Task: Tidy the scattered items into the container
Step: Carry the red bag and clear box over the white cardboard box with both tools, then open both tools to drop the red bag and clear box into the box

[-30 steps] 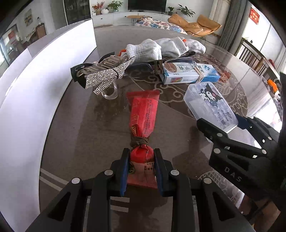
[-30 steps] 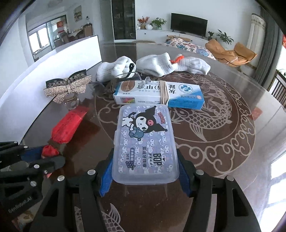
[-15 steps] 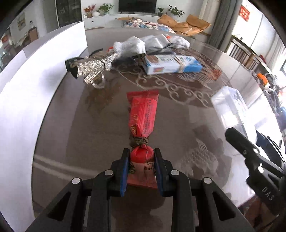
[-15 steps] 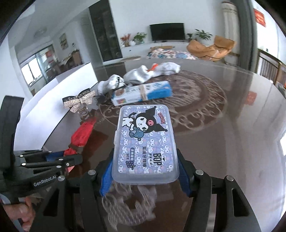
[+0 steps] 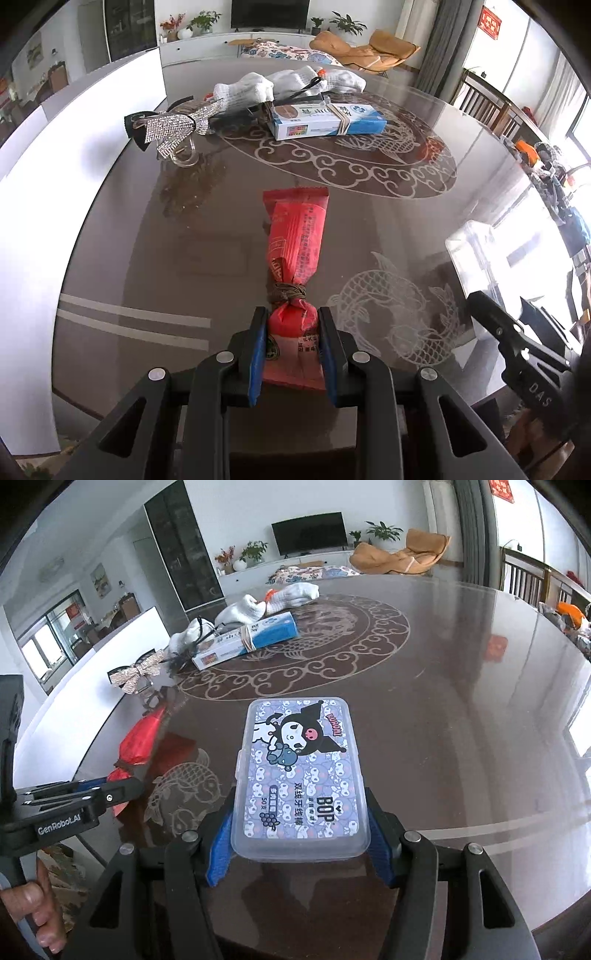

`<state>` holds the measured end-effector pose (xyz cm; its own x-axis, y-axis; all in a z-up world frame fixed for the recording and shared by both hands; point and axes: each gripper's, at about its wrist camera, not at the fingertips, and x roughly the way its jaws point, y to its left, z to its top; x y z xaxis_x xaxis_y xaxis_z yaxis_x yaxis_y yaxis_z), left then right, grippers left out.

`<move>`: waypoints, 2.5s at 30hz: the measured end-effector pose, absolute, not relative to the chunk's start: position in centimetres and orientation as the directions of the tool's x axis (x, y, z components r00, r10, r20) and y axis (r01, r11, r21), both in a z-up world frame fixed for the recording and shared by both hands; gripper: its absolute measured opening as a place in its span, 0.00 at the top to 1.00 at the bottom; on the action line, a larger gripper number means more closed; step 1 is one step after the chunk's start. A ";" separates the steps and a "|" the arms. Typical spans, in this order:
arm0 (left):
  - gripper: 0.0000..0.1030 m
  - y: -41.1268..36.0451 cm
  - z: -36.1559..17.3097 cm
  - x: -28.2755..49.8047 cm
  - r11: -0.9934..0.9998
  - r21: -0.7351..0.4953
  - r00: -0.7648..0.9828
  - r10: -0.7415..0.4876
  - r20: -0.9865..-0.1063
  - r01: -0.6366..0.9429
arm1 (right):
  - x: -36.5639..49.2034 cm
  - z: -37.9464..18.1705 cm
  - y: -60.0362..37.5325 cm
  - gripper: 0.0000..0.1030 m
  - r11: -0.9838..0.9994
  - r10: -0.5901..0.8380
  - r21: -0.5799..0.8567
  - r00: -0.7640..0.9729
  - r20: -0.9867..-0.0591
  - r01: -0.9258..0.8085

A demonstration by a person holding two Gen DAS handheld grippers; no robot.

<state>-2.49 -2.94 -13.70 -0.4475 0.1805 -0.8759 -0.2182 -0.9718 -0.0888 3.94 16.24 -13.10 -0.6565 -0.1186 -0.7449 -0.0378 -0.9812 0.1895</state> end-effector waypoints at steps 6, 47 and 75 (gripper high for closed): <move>0.75 -2.4 -13.8 -2.1 -0.974 -0.045 -0.462 0.146 -0.875 -0.222 | 3.9 -13.2 15.7 0.40 -0.992 -0.075 0.126 -0.648 -0.758 -0.033; 0.75 -31.2 1.1 -7.0 -0.940 -0.253 -0.662 0.041 -0.749 0.228 | -8.9 3.1 -11.8 0.41 -0.788 -0.590 0.234 -0.587 -0.554 0.570; 0.23 -31.8 -1.5 -8.4 -0.905 -0.212 -0.558 -0.034 -0.829 0.370 | -12.3 -0.7 -13.4 0.39 -0.820 -0.563 0.291 -0.603 -0.565 0.493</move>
<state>-8.36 -31.77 -1.49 -0.5578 -0.0336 -0.8293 0.3698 -0.9046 -0.2120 -12.28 -13.37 -0.68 -0.6035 -0.5627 -0.5650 0.4927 -0.8202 0.2906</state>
